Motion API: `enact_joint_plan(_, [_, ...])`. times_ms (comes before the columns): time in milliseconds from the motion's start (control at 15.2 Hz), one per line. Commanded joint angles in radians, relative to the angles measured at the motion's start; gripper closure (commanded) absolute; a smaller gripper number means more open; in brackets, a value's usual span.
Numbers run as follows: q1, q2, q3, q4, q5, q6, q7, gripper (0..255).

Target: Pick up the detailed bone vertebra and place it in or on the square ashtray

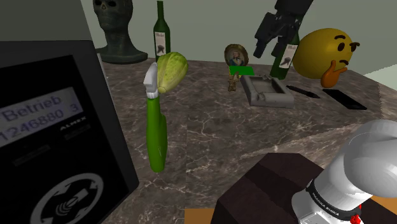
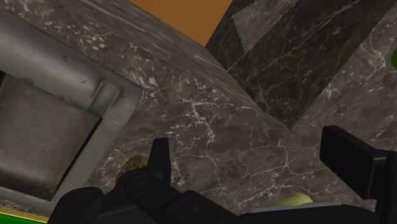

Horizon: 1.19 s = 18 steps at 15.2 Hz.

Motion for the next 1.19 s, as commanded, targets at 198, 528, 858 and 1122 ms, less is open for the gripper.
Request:
enact_joint_plan(198, [-0.02, 0.062, -0.017, -0.019, -0.021, 0.082, -0.019, 0])
enact_joint_plan(528, [-0.053, 0.184, -0.046, -0.027, -0.051, 0.215, -0.046, 0])
enact_joint_plan(858, [-0.084, 0.323, -0.076, -0.006, -0.077, 0.338, -0.068, 0])
enact_joint_plan(1122, [-0.106, 0.444, -0.1, 0.032, -0.092, 0.425, -0.084, 0])
